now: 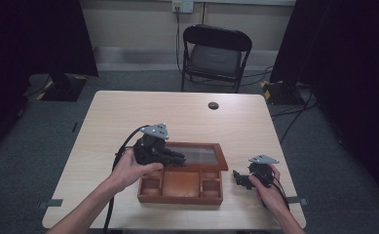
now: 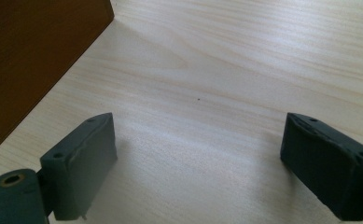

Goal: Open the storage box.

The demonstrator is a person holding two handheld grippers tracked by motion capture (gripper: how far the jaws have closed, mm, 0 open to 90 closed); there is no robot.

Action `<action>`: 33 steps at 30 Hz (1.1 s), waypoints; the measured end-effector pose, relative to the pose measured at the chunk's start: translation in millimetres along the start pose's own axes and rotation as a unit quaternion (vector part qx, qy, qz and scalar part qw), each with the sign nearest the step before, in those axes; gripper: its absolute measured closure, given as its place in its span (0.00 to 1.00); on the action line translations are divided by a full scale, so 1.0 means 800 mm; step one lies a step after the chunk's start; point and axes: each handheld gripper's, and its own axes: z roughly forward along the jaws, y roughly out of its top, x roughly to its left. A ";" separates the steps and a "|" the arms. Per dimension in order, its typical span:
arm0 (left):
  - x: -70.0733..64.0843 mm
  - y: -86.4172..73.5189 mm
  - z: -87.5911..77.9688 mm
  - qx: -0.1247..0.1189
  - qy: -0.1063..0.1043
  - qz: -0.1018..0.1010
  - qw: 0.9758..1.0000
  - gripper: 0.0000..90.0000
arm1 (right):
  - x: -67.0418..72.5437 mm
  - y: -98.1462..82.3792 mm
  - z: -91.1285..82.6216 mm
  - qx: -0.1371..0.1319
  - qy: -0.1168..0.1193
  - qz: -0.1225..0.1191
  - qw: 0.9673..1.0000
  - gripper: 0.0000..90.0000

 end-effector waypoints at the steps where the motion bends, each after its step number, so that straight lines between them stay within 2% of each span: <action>1: 0.000 0.001 0.000 0.003 -0.001 0.000 1.000 0.90 | 0.000 0.000 0.000 0.000 0.000 0.000 1.000 0.11; 6: 0.002 0.006 0.000 0.002 -0.001 0.003 1.000 0.90 | 0.000 0.000 0.000 0.000 0.001 0.000 1.000 0.11; 8: 0.003 0.007 -0.001 0.010 -0.002 0.003 1.000 0.90 | 0.000 0.000 0.000 0.000 0.001 0.000 1.000 0.11; 13: 0.004 0.011 -0.002 0.005 0.001 0.005 1.000 0.90 | 0.000 0.000 0.000 0.000 0.001 0.000 1.000 0.11; 16: 0.007 0.012 -0.003 -0.003 -0.002 -0.001 1.000 0.90 | 0.000 0.000 0.000 0.001 0.001 0.000 1.000 0.11; 25: 0.006 0.014 -0.004 0.001 0.001 0.005 1.000 0.90 | 0.000 0.000 0.000 0.001 0.001 -0.001 1.000 0.11; 33: 0.008 0.017 -0.005 -0.003 0.003 0.001 1.000 0.90 | 0.000 0.000 0.000 0.001 0.001 -0.001 1.000 0.10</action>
